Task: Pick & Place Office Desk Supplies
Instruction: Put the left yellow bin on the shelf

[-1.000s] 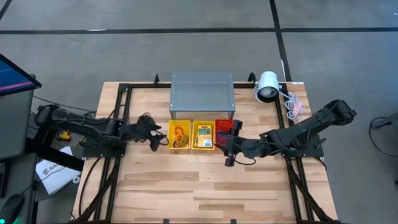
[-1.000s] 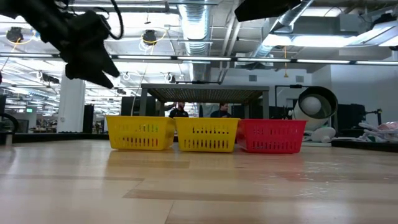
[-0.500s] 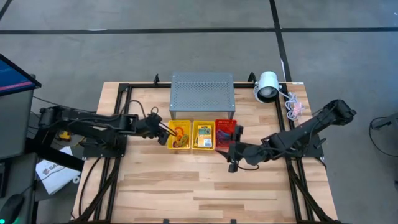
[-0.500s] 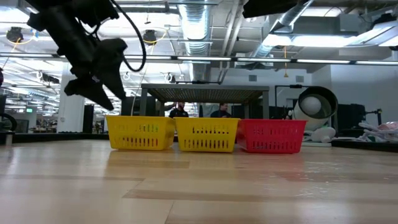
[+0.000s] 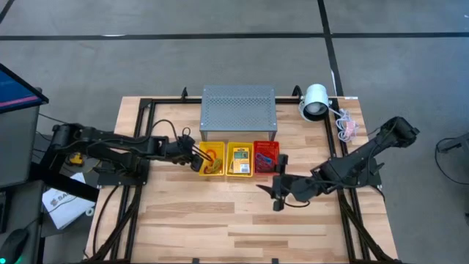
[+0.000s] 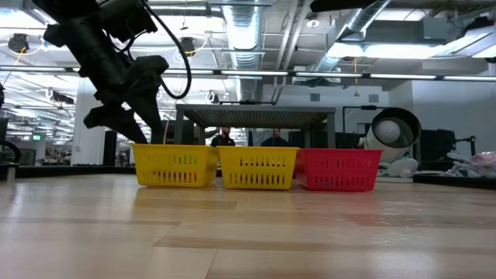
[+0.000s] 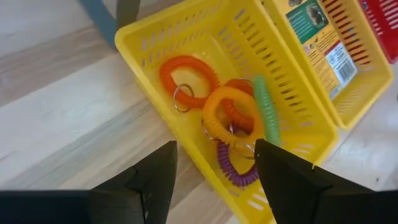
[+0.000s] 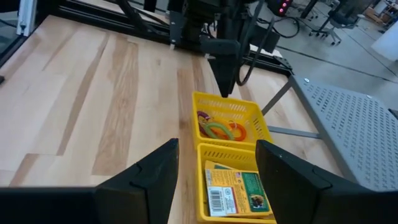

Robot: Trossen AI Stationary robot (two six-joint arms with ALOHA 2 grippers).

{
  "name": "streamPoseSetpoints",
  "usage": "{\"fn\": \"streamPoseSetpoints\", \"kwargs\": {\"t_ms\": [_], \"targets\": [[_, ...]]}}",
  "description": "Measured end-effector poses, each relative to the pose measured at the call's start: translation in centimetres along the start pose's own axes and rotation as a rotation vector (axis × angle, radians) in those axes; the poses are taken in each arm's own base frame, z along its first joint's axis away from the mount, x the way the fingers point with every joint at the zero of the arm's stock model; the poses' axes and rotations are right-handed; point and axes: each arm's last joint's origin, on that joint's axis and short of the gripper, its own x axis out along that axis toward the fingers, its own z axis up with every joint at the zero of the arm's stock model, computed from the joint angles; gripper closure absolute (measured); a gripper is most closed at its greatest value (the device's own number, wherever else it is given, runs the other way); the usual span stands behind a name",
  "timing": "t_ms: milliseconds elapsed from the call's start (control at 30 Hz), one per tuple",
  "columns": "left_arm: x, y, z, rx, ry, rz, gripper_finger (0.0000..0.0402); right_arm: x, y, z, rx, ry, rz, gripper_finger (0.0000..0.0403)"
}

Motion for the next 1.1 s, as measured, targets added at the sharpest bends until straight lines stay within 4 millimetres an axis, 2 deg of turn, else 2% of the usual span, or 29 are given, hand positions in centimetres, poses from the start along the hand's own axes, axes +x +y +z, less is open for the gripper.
{"fn": "streamPoseSetpoints", "kwargs": {"t_ms": [333, 633, 1100], "targets": [[1.6, 0.0, -0.5, -0.014, 0.047, 0.034, 0.0203, -0.3, 0.4, -0.1, 0.014, 0.000, 0.014, 0.0198], [1.7, -0.2, -0.4, -0.016, 0.044, 0.017, 0.0216, -0.3, 0.4, -0.1, 0.015, 0.002, 0.013, 0.0198], [1.7, -0.2, -0.4, -0.006, 0.054, 0.010, 0.0277, -0.3, 0.4, -0.1, 0.015, 0.002, 0.013, 0.0198]]}}
